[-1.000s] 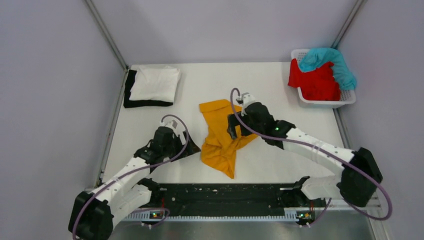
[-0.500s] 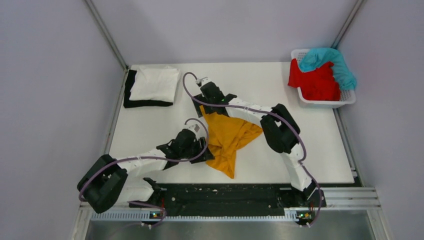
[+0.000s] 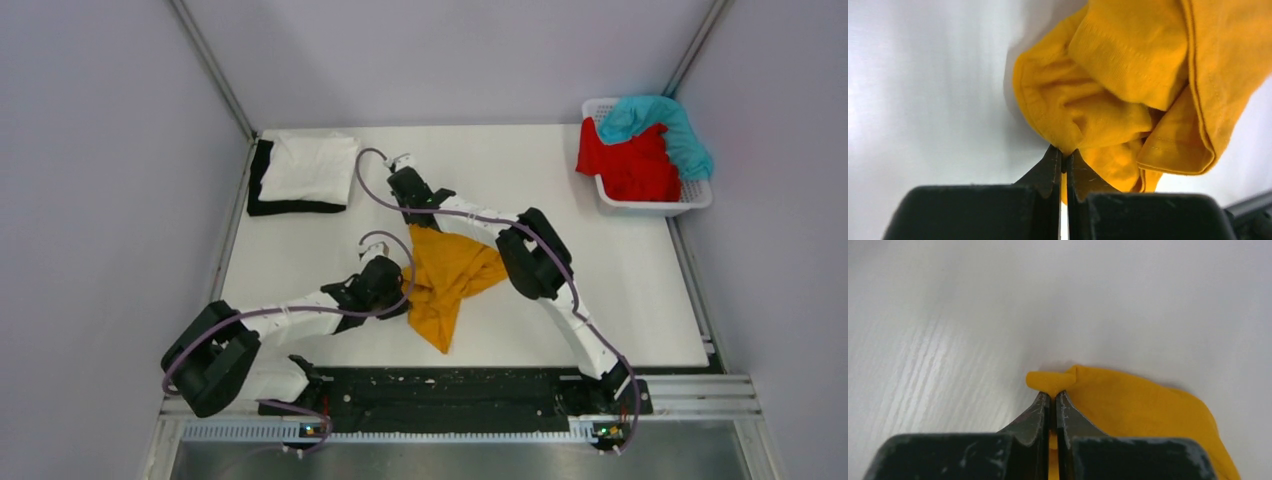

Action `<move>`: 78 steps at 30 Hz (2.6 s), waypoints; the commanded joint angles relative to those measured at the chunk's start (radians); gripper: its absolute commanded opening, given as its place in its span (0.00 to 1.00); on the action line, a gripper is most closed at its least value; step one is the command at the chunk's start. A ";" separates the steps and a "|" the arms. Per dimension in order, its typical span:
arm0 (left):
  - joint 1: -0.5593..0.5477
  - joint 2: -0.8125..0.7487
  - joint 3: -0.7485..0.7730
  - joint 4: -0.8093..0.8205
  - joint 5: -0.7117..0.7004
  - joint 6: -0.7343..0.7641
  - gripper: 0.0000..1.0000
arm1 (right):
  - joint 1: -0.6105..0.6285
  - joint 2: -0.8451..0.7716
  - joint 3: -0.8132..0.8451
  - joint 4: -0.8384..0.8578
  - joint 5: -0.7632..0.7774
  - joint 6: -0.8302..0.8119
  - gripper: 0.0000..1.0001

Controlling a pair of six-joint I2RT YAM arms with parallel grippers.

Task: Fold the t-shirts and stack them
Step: Flatten out the tshirt

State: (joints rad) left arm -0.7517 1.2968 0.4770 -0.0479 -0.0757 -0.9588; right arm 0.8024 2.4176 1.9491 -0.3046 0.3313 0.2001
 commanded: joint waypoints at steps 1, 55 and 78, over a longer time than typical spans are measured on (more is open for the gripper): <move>0.003 -0.091 0.074 -0.252 -0.287 -0.003 0.00 | -0.006 -0.060 -0.067 -0.029 0.159 -0.009 0.00; 0.015 -0.842 0.956 -0.480 -0.385 0.484 0.00 | -0.080 -1.949 -0.481 -0.124 -0.079 0.057 0.00; 0.457 0.504 1.177 -0.332 -0.348 0.515 0.62 | -0.563 -1.167 -1.057 0.525 0.163 0.037 0.14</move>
State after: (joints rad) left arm -0.3500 1.5604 1.5261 -0.3809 -0.5781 -0.4301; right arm 0.3855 1.0794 0.9077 -0.0540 0.7322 0.1818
